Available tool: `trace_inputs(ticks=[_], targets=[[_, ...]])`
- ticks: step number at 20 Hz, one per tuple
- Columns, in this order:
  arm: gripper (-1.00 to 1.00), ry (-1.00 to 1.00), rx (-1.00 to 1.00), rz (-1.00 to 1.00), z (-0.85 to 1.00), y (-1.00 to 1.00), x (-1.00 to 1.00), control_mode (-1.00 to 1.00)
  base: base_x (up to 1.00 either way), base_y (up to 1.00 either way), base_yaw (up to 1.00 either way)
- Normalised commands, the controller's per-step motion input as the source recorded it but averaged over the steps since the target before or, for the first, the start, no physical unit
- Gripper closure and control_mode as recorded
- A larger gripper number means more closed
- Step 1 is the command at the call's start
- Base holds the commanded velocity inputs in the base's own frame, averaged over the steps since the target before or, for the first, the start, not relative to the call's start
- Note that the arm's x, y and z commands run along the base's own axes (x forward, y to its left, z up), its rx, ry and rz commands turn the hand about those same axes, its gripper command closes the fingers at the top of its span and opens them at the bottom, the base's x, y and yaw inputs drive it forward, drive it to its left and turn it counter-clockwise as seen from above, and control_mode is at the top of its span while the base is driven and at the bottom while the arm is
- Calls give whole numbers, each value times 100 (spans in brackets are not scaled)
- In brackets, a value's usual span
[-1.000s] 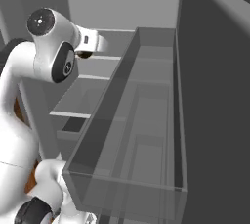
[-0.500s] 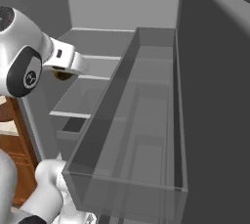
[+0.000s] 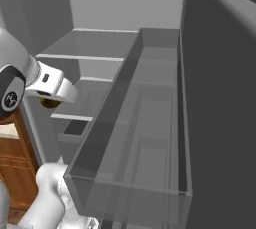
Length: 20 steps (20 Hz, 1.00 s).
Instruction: Retrieve a lemon from the fridge and place it on the cutting board with the fish.
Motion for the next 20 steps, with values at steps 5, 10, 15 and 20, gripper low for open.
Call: trace_inputs(ticks=[5, 10, 15, 20], targets=[[100, 0, -1, 0, -55, 3, 7, -100, 0, 0, 0], [100, 0, 0, 0, -24, 0, 4, -100, 0, 0, 0], [100, 0, 0, 0, 0, 0, 0, -100, 0, 0, 0], [100, 0, 0, 0, 0, 0, -10, -100, 0, 0, 0]])
